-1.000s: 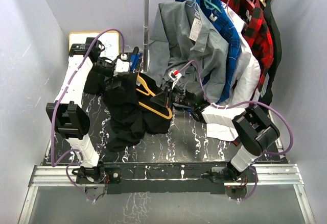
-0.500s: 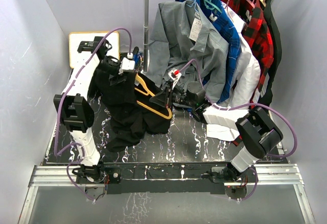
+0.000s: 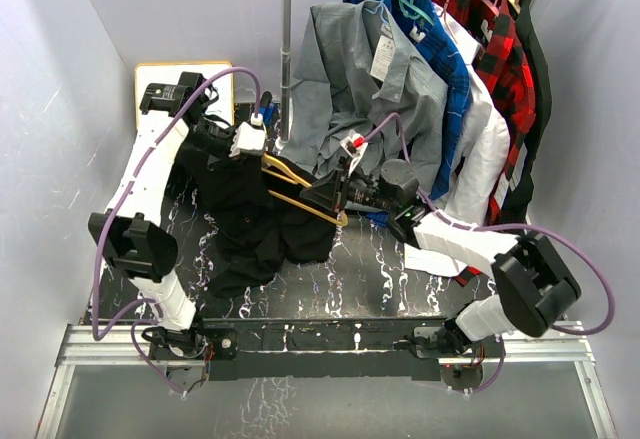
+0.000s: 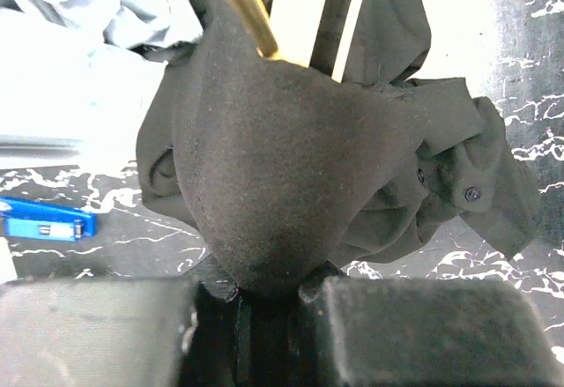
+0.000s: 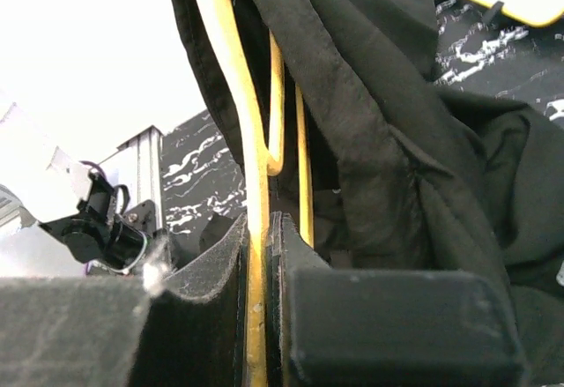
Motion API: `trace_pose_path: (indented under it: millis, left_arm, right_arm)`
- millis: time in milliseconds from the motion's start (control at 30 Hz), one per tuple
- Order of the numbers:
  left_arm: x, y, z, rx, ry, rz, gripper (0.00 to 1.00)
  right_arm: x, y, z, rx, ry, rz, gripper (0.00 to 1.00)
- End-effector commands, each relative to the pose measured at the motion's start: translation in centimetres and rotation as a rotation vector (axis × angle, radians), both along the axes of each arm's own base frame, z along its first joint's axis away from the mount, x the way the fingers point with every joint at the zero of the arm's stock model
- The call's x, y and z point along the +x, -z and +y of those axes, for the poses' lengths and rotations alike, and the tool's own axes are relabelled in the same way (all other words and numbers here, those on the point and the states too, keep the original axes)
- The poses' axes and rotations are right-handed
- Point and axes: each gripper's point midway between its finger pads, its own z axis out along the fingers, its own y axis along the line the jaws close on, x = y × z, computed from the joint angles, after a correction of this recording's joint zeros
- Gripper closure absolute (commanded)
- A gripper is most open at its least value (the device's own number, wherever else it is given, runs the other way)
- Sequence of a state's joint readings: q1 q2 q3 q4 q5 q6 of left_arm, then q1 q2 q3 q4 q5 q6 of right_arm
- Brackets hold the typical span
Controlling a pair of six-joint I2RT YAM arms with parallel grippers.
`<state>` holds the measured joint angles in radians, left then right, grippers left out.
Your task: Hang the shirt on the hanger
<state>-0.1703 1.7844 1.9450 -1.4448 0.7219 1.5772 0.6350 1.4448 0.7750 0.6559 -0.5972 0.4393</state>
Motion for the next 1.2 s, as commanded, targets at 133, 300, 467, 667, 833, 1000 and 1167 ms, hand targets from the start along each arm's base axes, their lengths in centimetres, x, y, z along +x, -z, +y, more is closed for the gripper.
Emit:
trace_pose_path:
  millis: [133, 300, 467, 667, 833, 1000, 1167]
  left_arm:
    - [-4.8, -8.3, -4.7, -0.301, 0.074, -0.079, 1.0]
    - [-5.3, -10.7, -4.9, -0.336, 0.051, -0.099, 1.0]
    - [-5.1, -11.8, -4.6, -0.325, 0.033, -0.132, 1.0]
    - [-5.0, -14.0, -4.9, -0.373, -0.006, -0.165, 1.0]
    - [-5.9, -15.7, -4.9, -0.425, -0.033, -0.23, 1.0]
    - [-6.1, -16.2, -4.8, -0.429, -0.043, -0.246, 1.0]
    - [-6.5, -16.6, -4.9, -0.439, -0.038, -0.248, 1.0]
  right_arm:
    - [-2.5, -4.8, -2.7, 0.045, 0.085, -0.032, 0.26]
    - [-5.2, -5.4, -6.4, -0.017, 0.147, -0.019, 0.02]
    - [-13.1, -6.3, -9.6, 0.128, 0.021, 0.049, 0.02]
    - [-19.7, -3.8, -11.0, 0.412, -0.228, 0.32, 0.02]
    - [-16.5, -3.5, -12.1, 0.626, -0.083, 0.429, 0.02]
    - [-16.2, -5.8, -9.8, 0.668, -0.248, 0.583, 0.25]
    - [-15.3, -6.8, -7.6, 0.776, -0.348, 0.738, 0.17]
